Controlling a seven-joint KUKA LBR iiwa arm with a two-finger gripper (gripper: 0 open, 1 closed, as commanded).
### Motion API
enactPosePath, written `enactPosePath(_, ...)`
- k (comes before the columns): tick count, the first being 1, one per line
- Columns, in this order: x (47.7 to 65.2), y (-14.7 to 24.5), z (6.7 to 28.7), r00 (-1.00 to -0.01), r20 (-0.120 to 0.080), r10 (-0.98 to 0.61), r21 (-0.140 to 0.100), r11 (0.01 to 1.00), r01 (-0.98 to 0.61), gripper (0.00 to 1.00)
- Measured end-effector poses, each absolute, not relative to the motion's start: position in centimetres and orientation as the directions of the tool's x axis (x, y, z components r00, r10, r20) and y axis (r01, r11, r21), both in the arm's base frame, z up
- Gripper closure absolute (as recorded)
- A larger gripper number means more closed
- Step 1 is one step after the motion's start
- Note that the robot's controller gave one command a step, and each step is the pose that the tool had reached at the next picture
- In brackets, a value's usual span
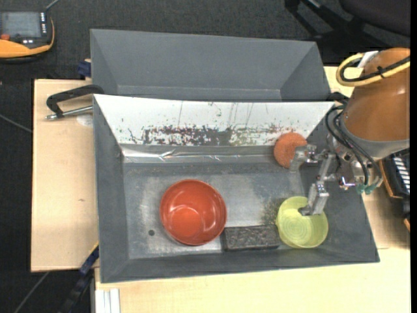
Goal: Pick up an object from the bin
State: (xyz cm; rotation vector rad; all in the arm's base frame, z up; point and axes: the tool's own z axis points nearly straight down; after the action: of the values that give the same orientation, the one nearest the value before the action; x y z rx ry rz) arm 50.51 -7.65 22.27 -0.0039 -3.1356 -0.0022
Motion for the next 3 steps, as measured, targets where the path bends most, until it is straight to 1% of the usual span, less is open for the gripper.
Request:
enactPosePath(1, 49.0, -8.9, 8.3, -1.0, 0.013, -0.011, 0.003, 1.0, -0.011, 0.0)
enactPosePath(2, 50.6, -12.3, 7.3, -0.998, 0.006, -0.06, 0.002, 0.998, -0.06, 0.0)
enactPosePath(3, 50.4, -11.6, 7.1, -0.992, 0.004, -0.128, 0.003, 0.992, -0.128, 0.0)
